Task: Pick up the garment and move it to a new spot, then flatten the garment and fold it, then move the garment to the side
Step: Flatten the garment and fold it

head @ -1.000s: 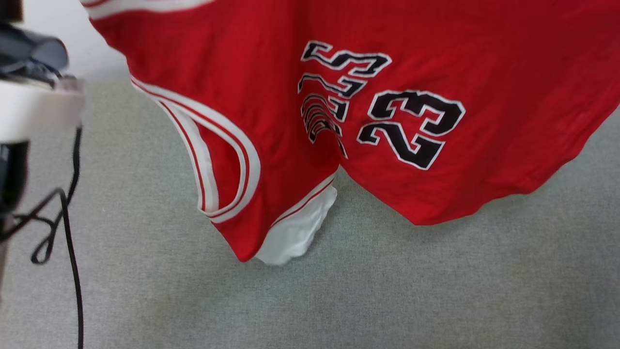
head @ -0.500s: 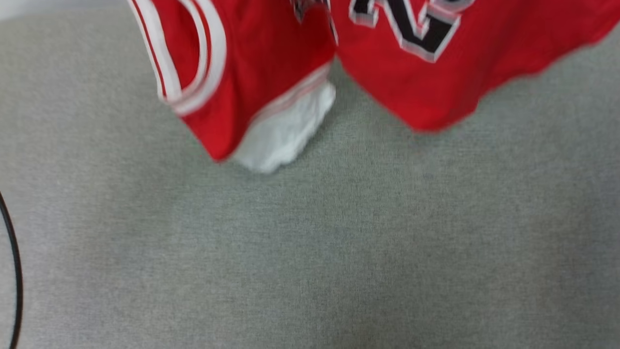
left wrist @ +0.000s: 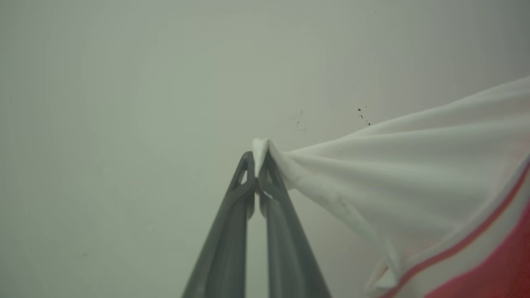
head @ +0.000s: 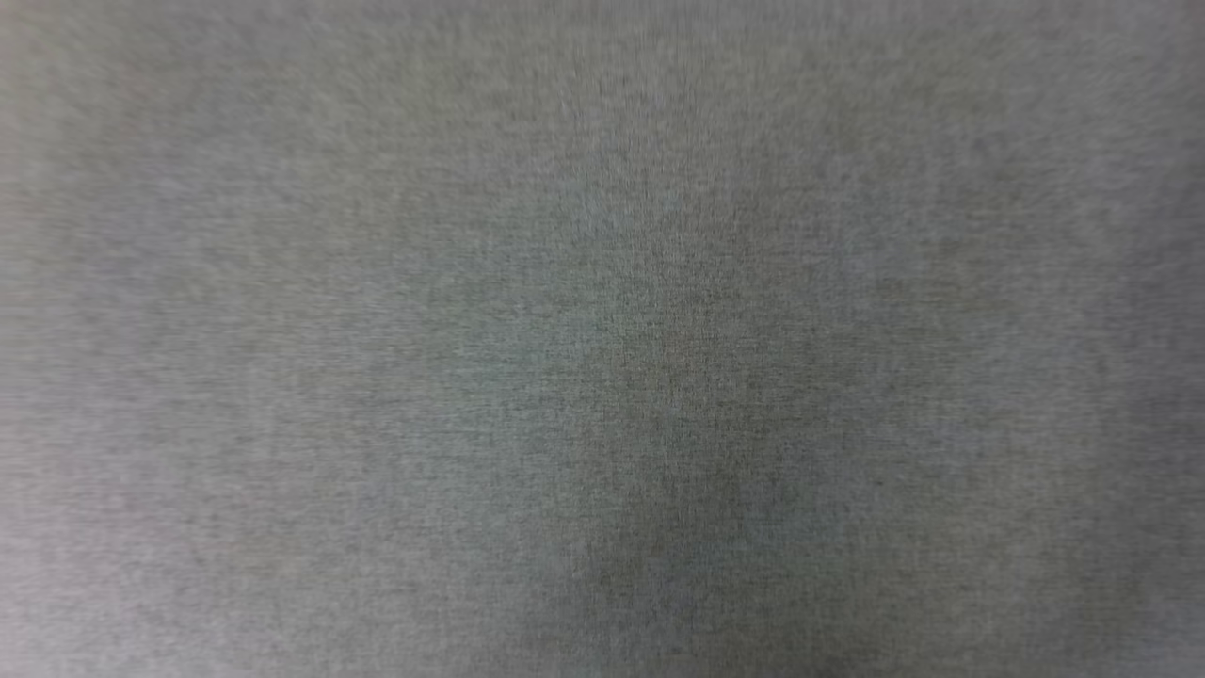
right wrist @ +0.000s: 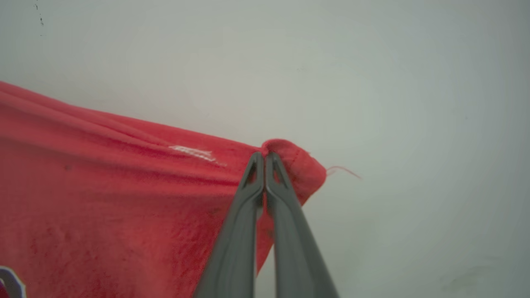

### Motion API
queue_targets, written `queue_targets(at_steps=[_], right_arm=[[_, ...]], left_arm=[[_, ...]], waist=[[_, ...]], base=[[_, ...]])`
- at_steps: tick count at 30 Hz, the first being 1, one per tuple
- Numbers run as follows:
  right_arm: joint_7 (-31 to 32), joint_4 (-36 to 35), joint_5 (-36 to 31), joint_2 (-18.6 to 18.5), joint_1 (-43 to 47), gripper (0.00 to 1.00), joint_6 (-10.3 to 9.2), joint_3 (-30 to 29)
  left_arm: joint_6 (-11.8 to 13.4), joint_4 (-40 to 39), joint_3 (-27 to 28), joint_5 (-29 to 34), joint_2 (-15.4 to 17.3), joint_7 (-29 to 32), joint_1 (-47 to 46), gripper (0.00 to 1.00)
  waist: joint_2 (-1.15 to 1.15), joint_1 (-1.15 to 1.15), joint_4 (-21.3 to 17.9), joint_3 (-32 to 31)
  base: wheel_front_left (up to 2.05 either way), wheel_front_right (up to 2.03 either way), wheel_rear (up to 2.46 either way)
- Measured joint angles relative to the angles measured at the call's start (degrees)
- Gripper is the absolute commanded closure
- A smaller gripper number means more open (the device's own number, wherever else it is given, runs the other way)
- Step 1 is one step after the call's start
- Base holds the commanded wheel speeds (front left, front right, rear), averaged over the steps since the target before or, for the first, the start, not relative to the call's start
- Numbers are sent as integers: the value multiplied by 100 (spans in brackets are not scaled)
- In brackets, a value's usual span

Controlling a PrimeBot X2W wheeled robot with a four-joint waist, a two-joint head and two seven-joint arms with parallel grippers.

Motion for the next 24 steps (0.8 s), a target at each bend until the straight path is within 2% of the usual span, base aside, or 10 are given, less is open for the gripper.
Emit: queue_targets(at_steps=[5,7,11,19,24], right_arm=[[-845,926,-461,258,-800,100,7,-263],[-1237,1327,-722,368,-1084,100,7,-404],[-1720,1745,-969,486,-1174,100,3,-417],[-2261,2232,-960,519,-591,100,-3,-514],[-2527,2381,-680,458,165,100,-5,-278]], left_arm=[[176,1066,-78,287,-309,-757,-1018,100],[207,1552,-136,339,-475,-1015,-1211,100],[266,1851,-149,326,-619,-1134,-1132,100],[318,998,71,81,-1001,-1149,528,100],[274,377,182,21,-1255,-1150,1771,100]], waist=[[0,0,-26,434],[0,0,-3,627],[0,-1,82,807],[0,-1,245,923],[0,-1,311,734]], base=[[0,0,0],[0,0,0],[0,0,0],[0,0,0],[0,0,0]])
